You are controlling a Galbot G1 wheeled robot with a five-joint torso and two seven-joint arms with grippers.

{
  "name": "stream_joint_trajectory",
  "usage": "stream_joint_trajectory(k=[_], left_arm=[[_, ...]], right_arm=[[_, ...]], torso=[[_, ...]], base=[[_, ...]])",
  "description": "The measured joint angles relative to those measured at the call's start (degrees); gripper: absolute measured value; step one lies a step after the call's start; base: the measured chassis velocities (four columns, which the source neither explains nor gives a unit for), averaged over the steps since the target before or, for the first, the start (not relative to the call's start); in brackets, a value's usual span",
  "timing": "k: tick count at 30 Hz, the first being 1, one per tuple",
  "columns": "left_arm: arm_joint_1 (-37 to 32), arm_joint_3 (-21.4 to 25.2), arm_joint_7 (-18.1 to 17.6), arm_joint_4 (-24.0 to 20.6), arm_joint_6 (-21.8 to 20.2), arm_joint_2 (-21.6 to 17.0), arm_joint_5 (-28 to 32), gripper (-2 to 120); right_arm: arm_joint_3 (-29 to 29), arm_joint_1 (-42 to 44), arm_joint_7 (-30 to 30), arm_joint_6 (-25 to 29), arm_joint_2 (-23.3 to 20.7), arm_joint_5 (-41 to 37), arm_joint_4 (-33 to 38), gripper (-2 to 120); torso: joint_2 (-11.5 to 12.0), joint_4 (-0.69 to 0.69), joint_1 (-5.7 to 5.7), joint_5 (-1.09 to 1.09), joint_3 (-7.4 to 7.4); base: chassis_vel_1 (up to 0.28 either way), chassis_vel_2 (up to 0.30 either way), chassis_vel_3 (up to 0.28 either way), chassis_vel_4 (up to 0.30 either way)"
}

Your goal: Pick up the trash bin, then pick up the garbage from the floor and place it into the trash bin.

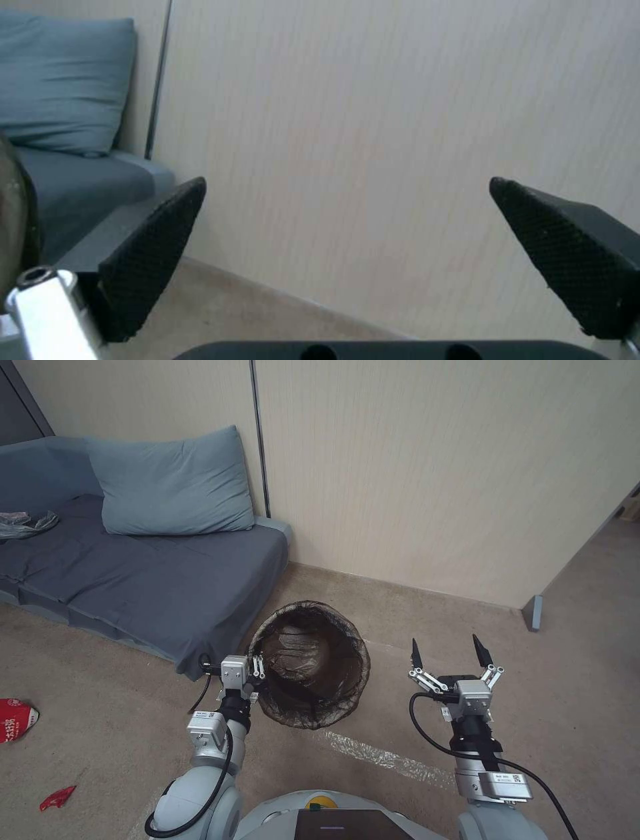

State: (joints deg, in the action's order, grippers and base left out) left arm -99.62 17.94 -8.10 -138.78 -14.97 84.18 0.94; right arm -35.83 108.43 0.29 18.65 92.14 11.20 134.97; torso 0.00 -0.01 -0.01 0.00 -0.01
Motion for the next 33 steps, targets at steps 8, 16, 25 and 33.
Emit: stream_joint_trajectory(k=[8,16,25,33], left_arm=[[-0.1,0.1,-0.1,0.2,-0.1,-0.2,0.0,3],[0.0,0.0,0.0,0.4,-0.1,-0.5,0.0,3],[-0.1,0.0,0.0,0.6,-0.2,-0.7,0.0,3],[0.1,-0.3,0.0,1.0,-0.2,-0.8,-0.1,3]], right_arm=[[-3.0,-3.6,0.4,-4.3,0.0,-0.7,-1.8,100],[-9.3,-9.7,-2.5,-14.4,-3.5,-9.3,-6.1,100],[-12.1,-17.2,-6.2,-21.2,-13.9,-15.4,-18.7,100],[-11.1,-22.4,-14.0,-22.1,-19.8,-17.2,-30.9,100]], torso=[[0.0,0.02,0.0,0.0,0.01],[0.0,0.0,0.0,0.01,0.01],[0.0,0.01,0.0,0.02,0.02],[0.0,0.01,0.0,0.02,0.02]], base=[[0.016,-0.015,-0.022,0.022],[0.0,0.0,0.0,0.0],[0.0,0.0,0.0,0.0],[0.0,0.0,0.0,0.0]])
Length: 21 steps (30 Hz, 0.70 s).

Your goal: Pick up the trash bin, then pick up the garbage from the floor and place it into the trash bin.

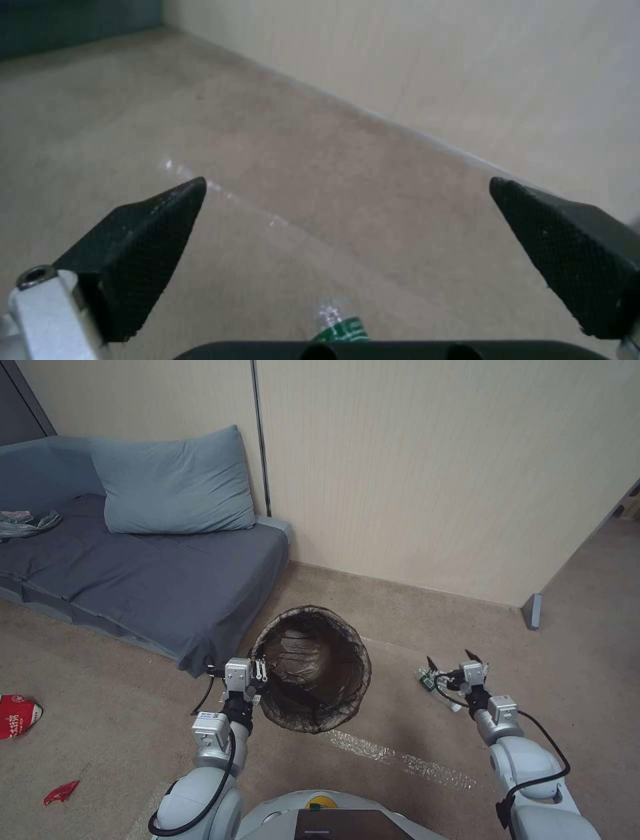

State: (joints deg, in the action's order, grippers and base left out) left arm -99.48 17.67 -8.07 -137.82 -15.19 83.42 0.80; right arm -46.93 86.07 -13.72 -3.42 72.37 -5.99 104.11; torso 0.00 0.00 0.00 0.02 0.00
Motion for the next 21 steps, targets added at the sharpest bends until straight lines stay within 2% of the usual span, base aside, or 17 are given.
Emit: stream_joint_trajectory(k=[1,4,7,12,21], left_arm=[[0.0,0.0,0.0,0.0,0.0,0.0,0.0,3],[0.0,0.0,0.0,0.1,0.0,0.0,0.0,3],[-0.1,0.0,0.0,0.2,0.0,0.0,-0.1,3],[0.0,0.0,-0.1,0.2,0.0,0.0,-0.2,3],[0.2,-0.2,0.0,0.5,0.2,0.1,-0.2,3]], right_arm=[[0.0,0.0,0.0,0.0,0.0,0.0,0.0,100],[0.3,-2.2,-6.5,5.2,-3.9,1.7,-7.5,100],[0.6,-3.2,-9.6,7.0,-5.6,2.1,-11.0,100],[1.2,-5.5,-14.9,9.1,-6.7,3.3,-17.6,100],[2.0,-7.9,-17.8,11.3,-7.3,3.7,-23.9,100]], torso=[[0.0,0.0,0.0,0.0,0.0],[0.0,-0.01,0.0,0.0,0.0],[0.0,0.0,0.0,-0.02,0.0],[0.0,0.0,0.0,-0.01,0.0],[0.0,0.0,0.0,-0.02,0.0]], base=[[0.0,0.0,0.0,0.0],[0.0,0.0,0.0,0.0],[0.0,0.0,0.0,0.0],[0.0,0.0,0.0,0.0],[0.0,0.0,0.0,0.0]])
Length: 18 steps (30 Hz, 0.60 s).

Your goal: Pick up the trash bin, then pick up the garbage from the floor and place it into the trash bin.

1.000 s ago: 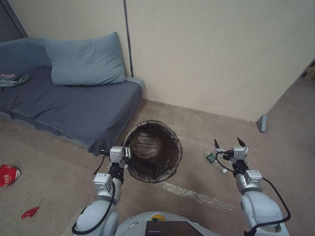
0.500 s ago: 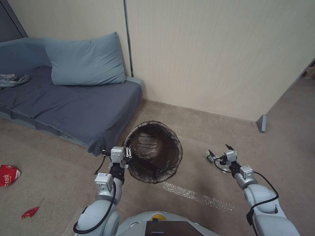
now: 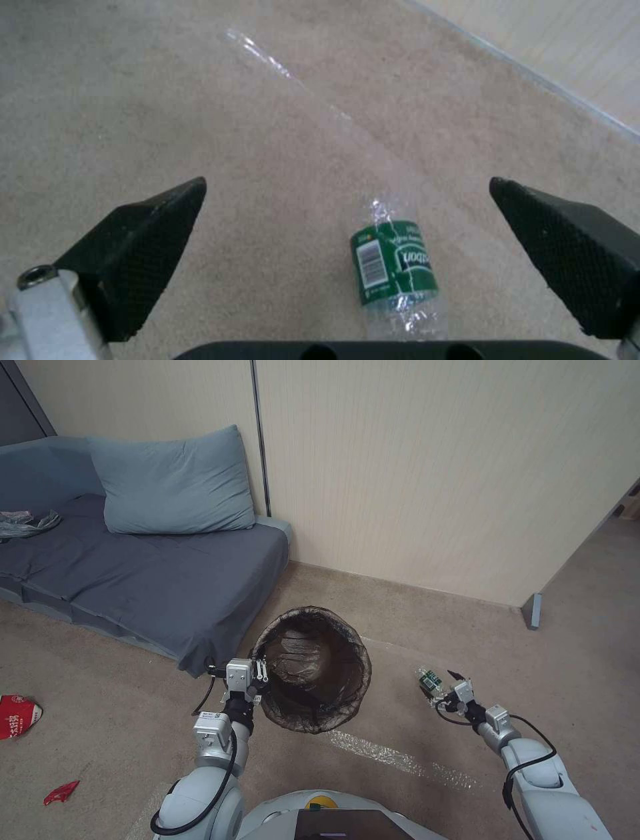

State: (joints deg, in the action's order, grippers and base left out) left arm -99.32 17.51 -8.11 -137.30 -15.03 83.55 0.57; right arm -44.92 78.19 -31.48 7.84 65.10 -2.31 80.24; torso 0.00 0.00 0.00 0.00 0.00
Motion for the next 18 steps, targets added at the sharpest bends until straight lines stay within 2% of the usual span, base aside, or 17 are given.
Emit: stream_joint_trajectory(k=[18], left_arm=[[-0.7,0.2,-0.1,-0.7,0.1,-0.1,0.0,3]], right_arm=[[1.1,-6.4,1.0,1.4,-2.6,0.7,-11.2,100]], torso=[[0.0,0.0,0.0,0.0,0.0]], base=[[0.0,0.0,0.0,0.0]])
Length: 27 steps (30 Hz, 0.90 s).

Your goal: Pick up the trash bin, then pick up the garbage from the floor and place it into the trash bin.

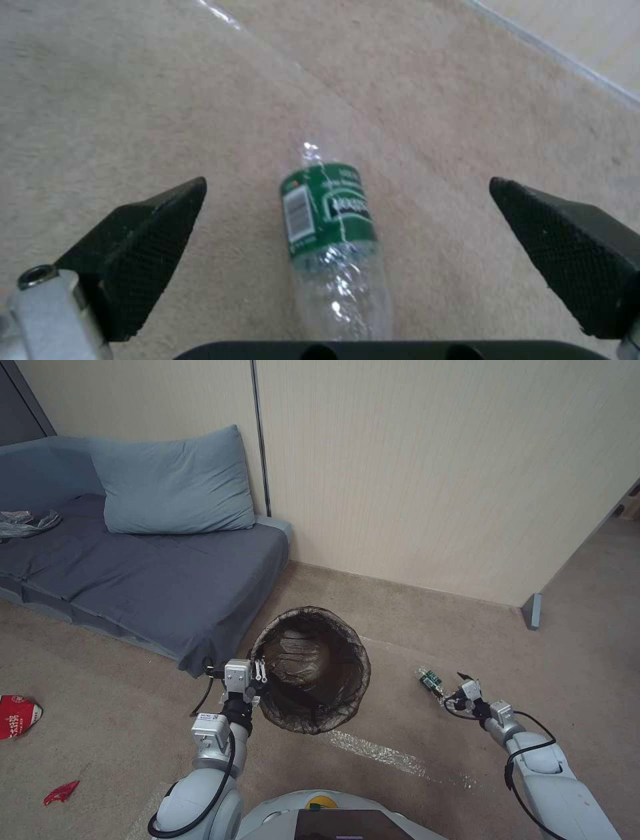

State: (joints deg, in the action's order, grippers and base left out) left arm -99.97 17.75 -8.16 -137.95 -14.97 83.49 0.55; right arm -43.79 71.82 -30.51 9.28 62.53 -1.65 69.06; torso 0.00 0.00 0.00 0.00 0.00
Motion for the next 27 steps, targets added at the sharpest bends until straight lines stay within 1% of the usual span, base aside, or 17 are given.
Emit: stream_joint_trajectory(k=[1,5,6,10,13,18,21,22,25,26,27], left_arm=[[-0.1,0.1,0.0,-0.1,0.0,0.0,-0.1,3],[-0.2,0.1,-0.1,-0.1,0.0,0.0,-0.1,3],[-0.4,0.2,-0.1,-0.2,0.0,0.0,-0.2,3],[-0.8,0.3,-0.2,-0.4,0.1,0.0,-0.4,3],[-1.1,0.4,-0.3,-0.4,0.1,0.0,-0.6,3],[-1.4,0.7,-0.3,-0.4,0.1,0.0,-0.8,3],[-1.7,0.9,-0.4,-0.4,0.1,0.0,-1.0,3],[-1.7,0.9,-0.4,-0.4,0.1,0.0,-1.0,3],[-1.8,0.8,-0.5,-0.4,0.2,0.1,-1.2,3],[-1.8,0.8,-0.5,-0.4,0.2,0.1,-1.2,3],[-1.9,0.8,-0.5,-0.3,0.2,0.1,-1.2,3]], right_arm=[[0.1,-0.6,0.2,-0.2,-0.2,-0.4,-1.3,100],[0.3,-1.4,0.3,-0.4,-0.4,-0.9,-2.8,100],[0.5,-2.5,0.4,-0.7,-0.6,-1.6,-4.9,100],[1.1,-4.7,0.6,-1.3,-0.7,-2.9,-8.8,100],[2.1,-7.0,0.6,-2.1,1.0,-3.3,-12.2,100],[2.3,-8.7,0.6,-2.3,2.3,-3.2,-15.6,100],[2.2,-10.3,0.6,-2.1,3.8,-2.7,-19.2,92],[2.2,-10.3,0.6,-2.1,3.8,-2.7,-19.2,92],[2.0,-11.1,0.7,-1.7,5.1,-1.9,-21.7,77],[2.0,-11.1,0.7,-1.7,5.1,-1.9,-21.7,77],[2.0,-11.2,0.9,-1.6,5.3,-1.8,-22.2,73]], torso=[[0.0,0.0,0.0,0.0,0.0],[0.0,0.0,0.0,0.0,0.0],[0.0,0.0,0.0,0.0,0.0],[0.0,-0.01,0.0,0.0,0.0],[0.0,0.0,0.0,-0.01,0.0],[0.0,0.0,0.0,-0.01,0.0],[0.0,0.0,0.0,0.0,0.0],[0.0,0.0,0.0,0.0,0.0],[0.0,0.0,0.0,0.0,0.0],[0.0,0.0,0.0,0.0,0.0],[0.0,0.0,0.0,0.0,0.0]], base=[[0.0,0.0,0.0,0.0],[0.0,0.0,0.0,0.0],[0.0,0.0,0.0,0.0],[0.0,0.0,0.0,0.0],[0.0,0.0,0.0,0.0],[0.0,0.0,0.0,0.0],[0.0,0.0,0.0,0.0],[0.0,0.0,0.0,0.0],[0.0,0.0,0.0,0.0],[0.0,0.0,0.0,0.0],[0.0,0.0,0.0,0.0]])
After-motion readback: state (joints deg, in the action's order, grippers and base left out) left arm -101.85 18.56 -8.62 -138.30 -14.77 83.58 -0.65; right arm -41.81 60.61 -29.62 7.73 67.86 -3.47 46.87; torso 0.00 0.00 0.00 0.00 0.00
